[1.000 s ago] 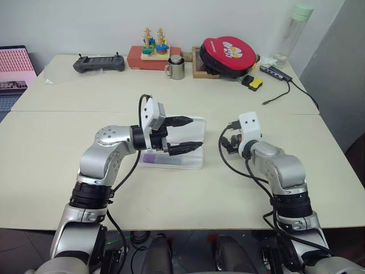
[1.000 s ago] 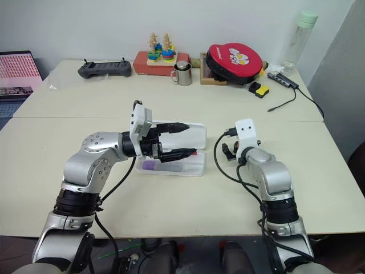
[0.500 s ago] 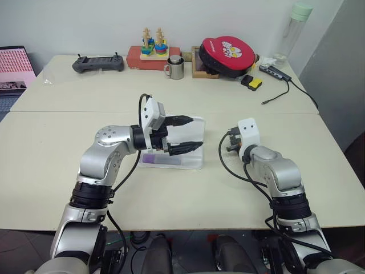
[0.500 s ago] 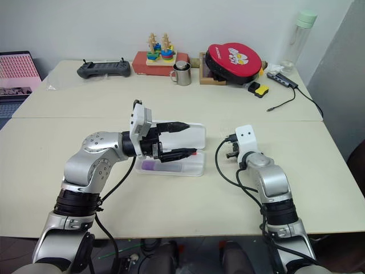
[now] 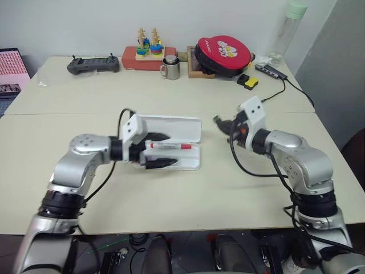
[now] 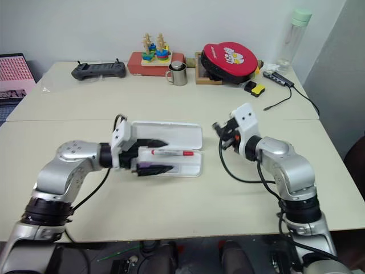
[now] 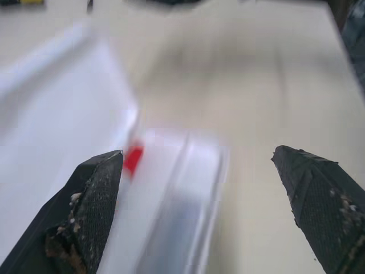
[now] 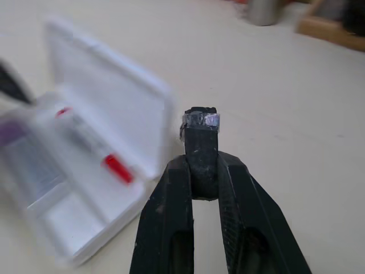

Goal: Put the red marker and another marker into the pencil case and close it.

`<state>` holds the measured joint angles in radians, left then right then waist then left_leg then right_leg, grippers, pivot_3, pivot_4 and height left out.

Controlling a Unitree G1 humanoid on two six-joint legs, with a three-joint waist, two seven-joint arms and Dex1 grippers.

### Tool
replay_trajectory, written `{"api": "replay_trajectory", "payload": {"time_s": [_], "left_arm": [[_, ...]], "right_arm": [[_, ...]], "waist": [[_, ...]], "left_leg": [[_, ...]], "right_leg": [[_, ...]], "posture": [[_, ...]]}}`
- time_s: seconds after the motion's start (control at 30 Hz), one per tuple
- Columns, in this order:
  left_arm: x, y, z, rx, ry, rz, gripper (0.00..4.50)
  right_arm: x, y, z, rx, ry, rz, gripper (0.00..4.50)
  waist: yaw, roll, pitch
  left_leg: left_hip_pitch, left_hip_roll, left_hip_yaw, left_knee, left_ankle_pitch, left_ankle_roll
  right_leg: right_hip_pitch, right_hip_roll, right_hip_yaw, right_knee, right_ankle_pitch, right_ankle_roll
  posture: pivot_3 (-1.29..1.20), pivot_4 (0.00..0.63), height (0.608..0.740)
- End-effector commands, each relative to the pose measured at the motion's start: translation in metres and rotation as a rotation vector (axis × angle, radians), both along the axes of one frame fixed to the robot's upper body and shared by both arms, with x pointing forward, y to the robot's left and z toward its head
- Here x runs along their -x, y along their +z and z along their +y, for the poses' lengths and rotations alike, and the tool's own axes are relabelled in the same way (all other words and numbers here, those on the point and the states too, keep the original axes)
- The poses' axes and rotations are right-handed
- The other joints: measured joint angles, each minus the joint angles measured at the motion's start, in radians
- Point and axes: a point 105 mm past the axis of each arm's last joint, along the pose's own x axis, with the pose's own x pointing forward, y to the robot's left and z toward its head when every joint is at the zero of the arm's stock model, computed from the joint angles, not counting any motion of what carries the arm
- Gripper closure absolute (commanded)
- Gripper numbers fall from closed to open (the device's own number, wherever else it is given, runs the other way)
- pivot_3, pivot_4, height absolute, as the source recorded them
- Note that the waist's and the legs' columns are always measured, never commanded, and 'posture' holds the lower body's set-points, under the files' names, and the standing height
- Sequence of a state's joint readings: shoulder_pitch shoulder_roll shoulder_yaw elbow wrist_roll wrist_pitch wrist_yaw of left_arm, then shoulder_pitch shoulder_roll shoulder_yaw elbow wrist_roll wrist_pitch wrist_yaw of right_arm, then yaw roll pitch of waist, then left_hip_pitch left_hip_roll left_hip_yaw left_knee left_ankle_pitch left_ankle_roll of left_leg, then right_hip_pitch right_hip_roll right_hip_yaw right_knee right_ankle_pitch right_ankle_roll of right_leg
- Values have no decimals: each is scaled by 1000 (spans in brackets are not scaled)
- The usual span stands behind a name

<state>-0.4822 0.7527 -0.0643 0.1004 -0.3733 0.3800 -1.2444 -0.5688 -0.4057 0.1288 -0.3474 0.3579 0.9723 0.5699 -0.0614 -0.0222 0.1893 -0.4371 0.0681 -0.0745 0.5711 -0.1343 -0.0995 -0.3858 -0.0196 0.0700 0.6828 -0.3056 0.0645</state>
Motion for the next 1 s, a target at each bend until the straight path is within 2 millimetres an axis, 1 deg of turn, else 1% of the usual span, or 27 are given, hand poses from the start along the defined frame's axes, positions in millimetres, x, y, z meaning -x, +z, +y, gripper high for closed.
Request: {"api": "replay_trajectory", "payload": {"time_s": [0.03,0.1,0.27,0.5,0.57,0.6,0.7,0.73,0.77,0.8,0.83,0.9,0.93,1.0], "left_arm": [[-2,21,8,-1,-14,-63,0],[-3,23,12,-3,-2,-75,0],[2,25,9,5,-12,-77,0],[8,29,4,32,-17,-73,0],[8,30,4,33,-14,-73,0],[8,30,4,35,-12,-74,0],[7,34,2,49,-6,-85,0],[7,35,2,55,-6,-86,0],[8,36,1,69,-5,-81,0],[9,36,1,82,5,-74,0],[9,36,3,87,24,-71,0],[9,39,11,116,82,-74,0],[9,40,14,129,103,-75,0],[11,47,23,172,149,-81,0]], "right_arm": [[20,-11,40,16,175,47,4250],[19,-24,48,48,180,71,4250],[14,-39,52,94,178,93,4250],[7,-44,48,115,156,99,4250],[8,-42,48,113,161,92,3543],[8,-41,48,111,164,89,3427],[7,-36,48,104,166,79,2696],[7,-35,47,104,165,76,2369],[7,-33,47,102,165,71,2239],[7,-29,48,97,170,60,1941],[8,-21,49,81,179,48,1706],[8,2,51,19,199,6,1207],[8,10,52,-6,207,-8,985],[4,37,54,-88,213,-57,544]], "waist": [[2,0,0],[3,0,0],[11,0,0],[9,0,0],[9,0,0],[9,0,0],[9,0,0],[9,0,0],[9,0,0],[9,0,0],[9,0,0],[8,0,0],[7,0,0],[2,0,0]], "left_leg": [[0,0,0,0,0,0],[0,0,0,1,0,0],[-1,0,0,2,0,0],[-1,0,0,2,0,0],[-1,0,0,2,0,0],[-1,0,0,2,0,0],[-1,0,0,2,0,0],[-1,0,0,2,0,0],[-1,0,0,2,0,0],[-1,0,0,2,0,0],[-1,0,0,2,0,0],[-1,0,0,2,0,0],[-1,0,0,1,0,0],[-1,0,0,1,0,0]], "right_leg": [[0,0,0,0,0,0],[0,0,0,0,0,1],[0,0,1,-1,1,3],[0,0,0,0,1,2],[0,0,0,0,1,2],[0,0,0,0,1,2],[0,0,0,0,1,2],[0,0,0,0,1,2],[0,0,0,0,1,2],[0,0,0,0,1,2],[0,0,0,0,1,2],[0,0,1,0,1,2],[-1,0,1,0,1,2],[-1,0,1,0,1,2]], "posture": [[0,150,740],[0,150,740],[0,150,740],[0,150,740],[0,150,740],[0,150,740],[0,150,740],[0,150,740],[0,150,740],[0,150,740],[0,150,740],[0,150,740],[0,150,740],[0,150,740]]}}
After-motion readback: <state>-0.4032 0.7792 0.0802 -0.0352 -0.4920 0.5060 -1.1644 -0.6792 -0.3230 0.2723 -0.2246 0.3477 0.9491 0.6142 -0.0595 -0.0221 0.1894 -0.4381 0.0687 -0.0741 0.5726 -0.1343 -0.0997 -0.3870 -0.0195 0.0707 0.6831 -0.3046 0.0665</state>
